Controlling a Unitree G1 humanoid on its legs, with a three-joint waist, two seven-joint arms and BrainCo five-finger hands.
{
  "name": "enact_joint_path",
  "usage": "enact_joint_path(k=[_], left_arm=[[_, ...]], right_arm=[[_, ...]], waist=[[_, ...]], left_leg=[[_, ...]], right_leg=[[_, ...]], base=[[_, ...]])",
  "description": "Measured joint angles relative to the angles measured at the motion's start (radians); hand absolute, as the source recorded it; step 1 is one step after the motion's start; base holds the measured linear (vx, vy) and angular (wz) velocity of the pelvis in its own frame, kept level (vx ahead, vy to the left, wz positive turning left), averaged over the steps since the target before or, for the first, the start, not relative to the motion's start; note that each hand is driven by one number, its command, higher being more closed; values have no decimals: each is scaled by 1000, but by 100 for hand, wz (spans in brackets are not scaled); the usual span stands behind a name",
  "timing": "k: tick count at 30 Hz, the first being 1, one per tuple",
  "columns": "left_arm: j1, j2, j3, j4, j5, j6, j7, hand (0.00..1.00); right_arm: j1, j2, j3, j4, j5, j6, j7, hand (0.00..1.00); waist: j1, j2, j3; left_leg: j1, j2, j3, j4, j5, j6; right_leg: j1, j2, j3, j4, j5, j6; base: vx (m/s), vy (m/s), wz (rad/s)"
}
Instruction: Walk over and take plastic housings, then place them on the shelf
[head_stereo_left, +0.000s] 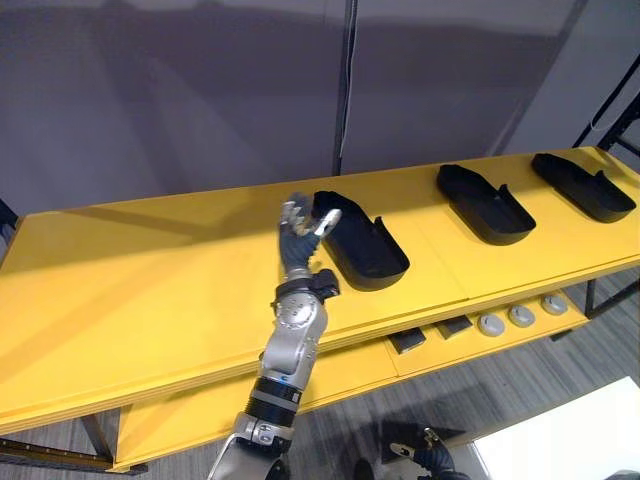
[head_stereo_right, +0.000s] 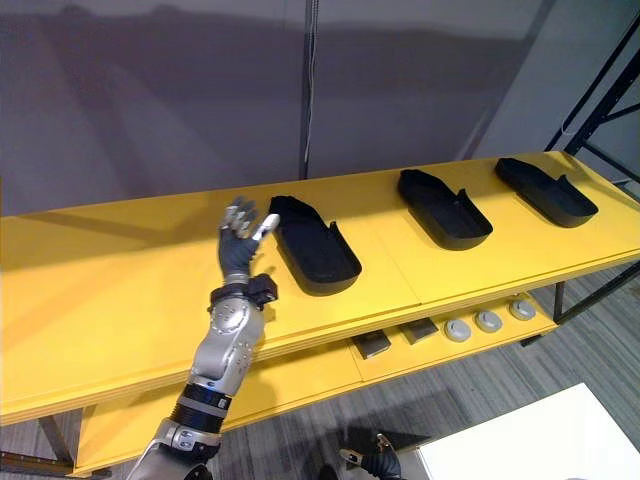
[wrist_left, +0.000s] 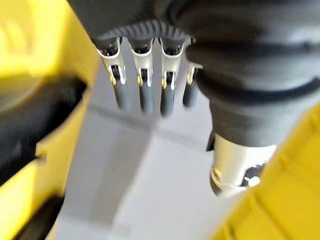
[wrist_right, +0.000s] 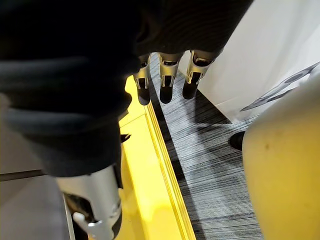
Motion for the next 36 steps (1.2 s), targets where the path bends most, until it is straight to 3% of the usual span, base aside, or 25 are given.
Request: enact_joint_path(k=[6, 9, 14, 21, 26, 36], left_arm=[[0, 9, -149, 0, 149, -6, -134, 100], [-4, 10, -213, 12, 237, -9, -156, 100], [-16, 12, -317, 180, 334, -14, -202, 100], [-52, 2, -326, 363, 381, 8, -196, 100], [-167, 3, -323, 420, 381, 27, -178, 100], [-202, 12, -184, 433, 381, 57, -105, 100]], right_arm=[[0, -6, -3, 3, 0, -3, 11, 0], [0, -8, -3, 7, 0, -4, 15, 0], [-7, -8, -9, 6, 0, -6, 21, 0], [-14, -6, 4, -3, 2, -6, 23, 0], [-32, -8, 12, -21, 3, -6, 27, 0], [-37, -4, 11, -45, 4, -7, 23, 0]], waist=[[0, 8, -5], [0, 8, -5], [-22, 18, -12], [-30, 15, -3], [-33, 7, 47], [-41, -3, 86]], left_leg=[[-1, 0, 5, 1, -1, 1], [-2, 1, 12, 1, -1, 1], [2, 2, 28, 1, -1, 1], [-9, 15, 74, 0, -7, -8], [-20, 16, 110, 8, -6, -7], [-35, 9, 128, 14, -10, -6]], right_leg=[[-7, 1, 3, 1, 0, 0], [-13, 3, 11, 5, 0, 0], [-13, 6, 24, 10, 1, 0], [-52, 24, 60, 26, 4, -4], [-97, 33, 103, 61, 1, -1], [-138, 33, 125, 103, -15, 5]], base=[[3, 0, -1], [3, 1, -8], [-13, 1, -7], [-19, -24, -20], [7, 2, -22], [2, 24, -6]])
